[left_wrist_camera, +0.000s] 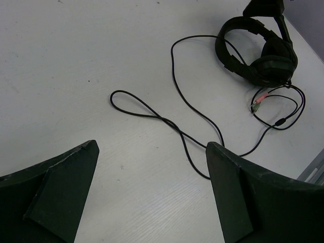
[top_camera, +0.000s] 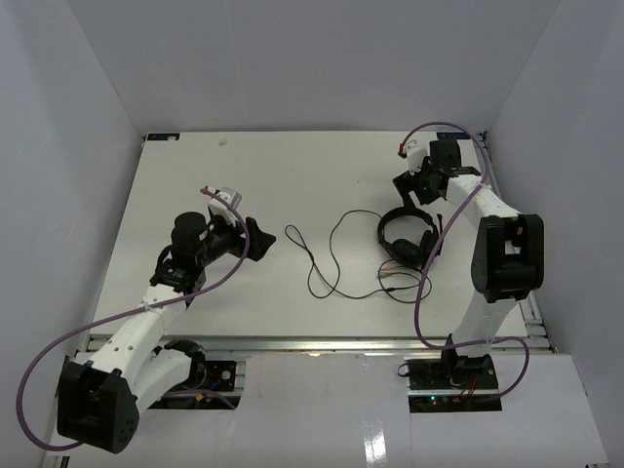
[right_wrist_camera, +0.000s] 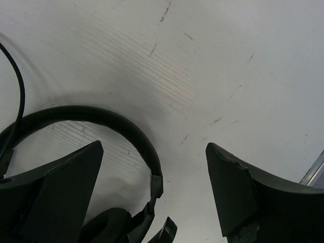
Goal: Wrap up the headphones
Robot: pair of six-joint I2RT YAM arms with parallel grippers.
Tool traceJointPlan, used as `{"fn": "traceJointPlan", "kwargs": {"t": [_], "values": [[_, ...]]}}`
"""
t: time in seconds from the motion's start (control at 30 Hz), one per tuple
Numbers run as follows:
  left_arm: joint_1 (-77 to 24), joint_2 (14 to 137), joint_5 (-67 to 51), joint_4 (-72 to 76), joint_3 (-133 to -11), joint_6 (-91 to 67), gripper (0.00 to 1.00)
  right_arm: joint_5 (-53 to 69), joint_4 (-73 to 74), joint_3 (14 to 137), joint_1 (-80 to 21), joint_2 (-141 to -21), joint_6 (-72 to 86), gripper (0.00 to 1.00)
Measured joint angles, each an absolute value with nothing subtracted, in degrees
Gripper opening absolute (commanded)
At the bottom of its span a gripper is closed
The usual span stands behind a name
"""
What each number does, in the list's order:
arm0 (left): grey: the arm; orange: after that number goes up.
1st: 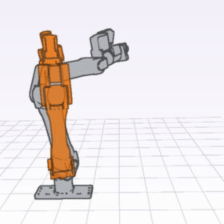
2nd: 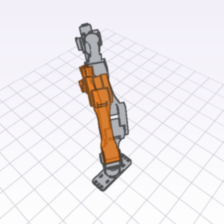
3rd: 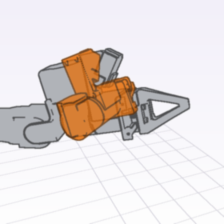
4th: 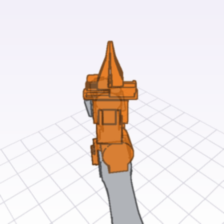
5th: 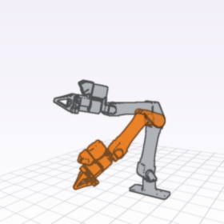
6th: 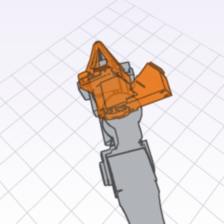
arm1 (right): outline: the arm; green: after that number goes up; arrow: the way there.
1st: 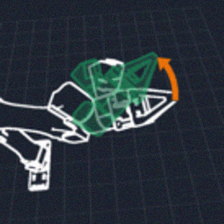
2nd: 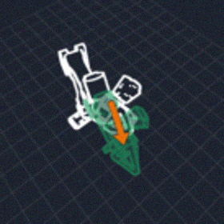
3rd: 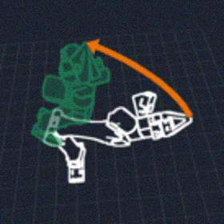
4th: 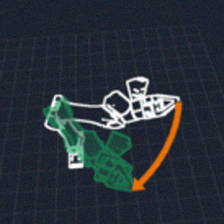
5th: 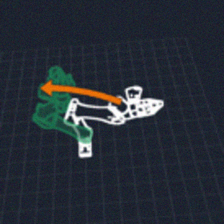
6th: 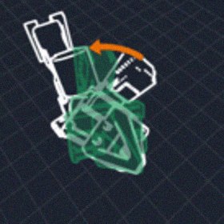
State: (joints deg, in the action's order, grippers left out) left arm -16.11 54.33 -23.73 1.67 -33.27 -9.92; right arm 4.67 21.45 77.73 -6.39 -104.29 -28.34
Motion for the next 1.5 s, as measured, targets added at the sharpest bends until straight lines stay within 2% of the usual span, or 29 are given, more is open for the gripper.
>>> {"fn": "traceJointPlan", "kwargs": {"t": [0.4, 0.53, 0.77, 0.87, 1.1, 1.3, 1.5], "values": [[-16.3, 54.0, -24.9, 1.6, -33.4, -9.9, 0.98, 4.4, 22.5, 73.7, -4.5, -108.0, -34.0, 0.65], [-16.3, 53.8, -24.9, 1.6, -33.4, -9.9, 0.98, 4.9, 23.2, 74.0, -4.5, -109.9, -35.5, 0.52], [-16.3, 53.8, -25.4, 1.6, -33.4, -9.9, 0.98, 7.6, 23.9, 74.7, -4.5, -110.7, -37.4, 0.23], [-16.3, 53.8, -27.0, 1.7, -33.4, -9.9, 0.98, 9.2, 24.0, 74.5, -4.5, -110.4, -38.1, 0.16], [-17.5, 55.6, -33.5, 5.1, -33.4, -11.1, 0.98, 11.7, 24.4, 71.2, -8.8, -102.8, -38.7, 0.12], [-21.4, 62.1, -35.5, 7.0, -34.9, -12.1, 0.98, 12.5, 24.2, 71.3, -22.3, -93.6, -41.2, 0.11], [-27.0, 66.3, -33.3, 7.8, -40.6, -9.9, 0.95, 10.5, 26.0, 73.0, -33.1, -91.8, -43.3, 0.10]]}}
